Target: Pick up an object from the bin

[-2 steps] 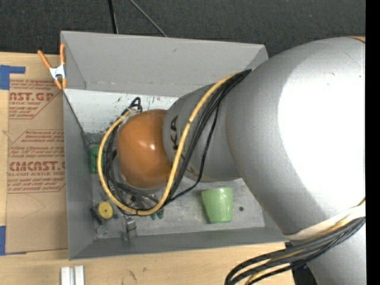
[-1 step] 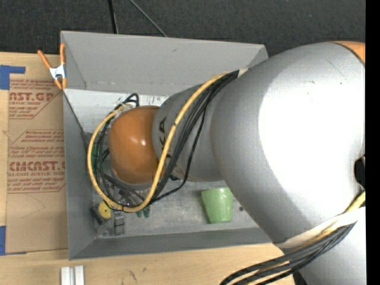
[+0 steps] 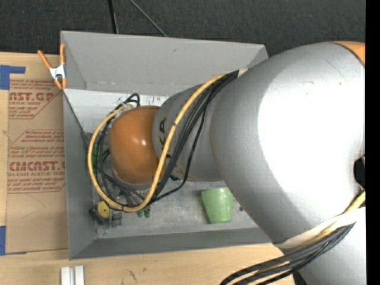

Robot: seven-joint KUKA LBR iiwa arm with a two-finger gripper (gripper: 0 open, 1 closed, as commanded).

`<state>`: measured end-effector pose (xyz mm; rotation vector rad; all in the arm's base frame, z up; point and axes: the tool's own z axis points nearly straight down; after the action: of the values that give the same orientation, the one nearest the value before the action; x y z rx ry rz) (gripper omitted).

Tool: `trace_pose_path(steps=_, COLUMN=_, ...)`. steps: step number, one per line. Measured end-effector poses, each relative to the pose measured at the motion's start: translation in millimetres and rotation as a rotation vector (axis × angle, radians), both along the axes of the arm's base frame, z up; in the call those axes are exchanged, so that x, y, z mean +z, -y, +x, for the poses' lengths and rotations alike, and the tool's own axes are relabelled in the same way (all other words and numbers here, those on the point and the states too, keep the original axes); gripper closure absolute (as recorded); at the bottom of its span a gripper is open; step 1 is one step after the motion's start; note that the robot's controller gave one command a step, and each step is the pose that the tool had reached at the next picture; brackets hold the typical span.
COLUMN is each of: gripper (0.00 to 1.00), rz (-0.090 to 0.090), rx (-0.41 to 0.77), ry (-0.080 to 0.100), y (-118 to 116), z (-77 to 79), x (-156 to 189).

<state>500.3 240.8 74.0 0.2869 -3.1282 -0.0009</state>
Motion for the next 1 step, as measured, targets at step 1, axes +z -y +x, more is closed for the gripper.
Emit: trace_pose_path(steps=1, gripper=1.00, rz=0.003, rx=0.024, ry=0.010, y=5.8, z=14.1, x=122.9)
